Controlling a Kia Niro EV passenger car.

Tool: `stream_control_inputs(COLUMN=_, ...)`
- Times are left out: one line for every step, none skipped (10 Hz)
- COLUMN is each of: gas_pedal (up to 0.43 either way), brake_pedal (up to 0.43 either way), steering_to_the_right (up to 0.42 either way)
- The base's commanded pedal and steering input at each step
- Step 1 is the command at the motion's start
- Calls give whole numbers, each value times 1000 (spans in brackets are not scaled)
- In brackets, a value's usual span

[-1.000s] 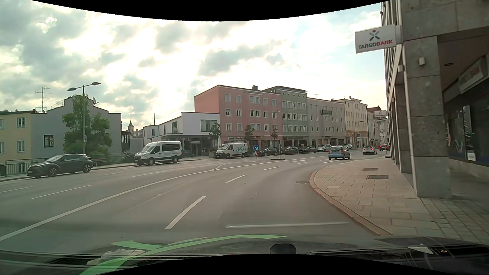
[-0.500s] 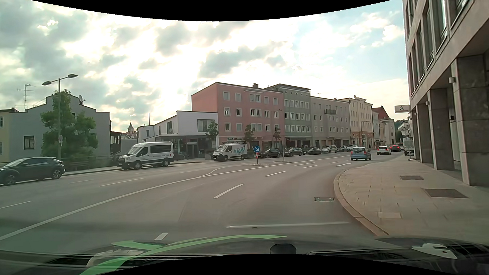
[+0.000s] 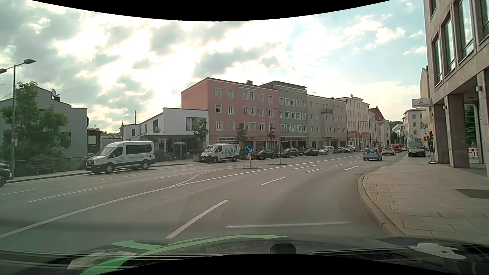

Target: Follow the waypoints while adhering to traffic rules and regulations

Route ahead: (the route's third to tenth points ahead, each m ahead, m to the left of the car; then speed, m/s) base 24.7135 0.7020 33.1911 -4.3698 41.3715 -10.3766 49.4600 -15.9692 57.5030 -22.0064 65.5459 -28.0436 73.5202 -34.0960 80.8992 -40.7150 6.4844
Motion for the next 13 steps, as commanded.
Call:
stream_control_inputs(gas_pedal=130, brake_pedal=0, steering_to_the_right=87)
stream_control_inputs(gas_pedal=130, brake_pedal=0, steering_to_the_right=99)
stream_control_inputs(gas_pedal=130, brake_pedal=0, steering_to_the_right=110)
stream_control_inputs(gas_pedal=130, brake_pedal=0, steering_to_the_right=119)
stream_control_inputs(gas_pedal=130, brake_pedal=0, steering_to_the_right=128)
stream_control_inputs(gas_pedal=130, brake_pedal=0, steering_to_the_right=138)
stream_control_inputs(gas_pedal=130, brake_pedal=0, steering_to_the_right=147)
stream_control_inputs(gas_pedal=130, brake_pedal=0, steering_to_the_right=151)
stream_control_inputs(gas_pedal=130, brake_pedal=0, steering_to_the_right=154)
stream_control_inputs(gas_pedal=130, brake_pedal=0, steering_to_the_right=158)
stream_control_inputs(gas_pedal=130, brake_pedal=0, steering_to_the_right=162)
stream_control_inputs(gas_pedal=130, brake_pedal=0, steering_to_the_right=163)
stream_control_inputs(gas_pedal=130, brake_pedal=0, steering_to_the_right=163)
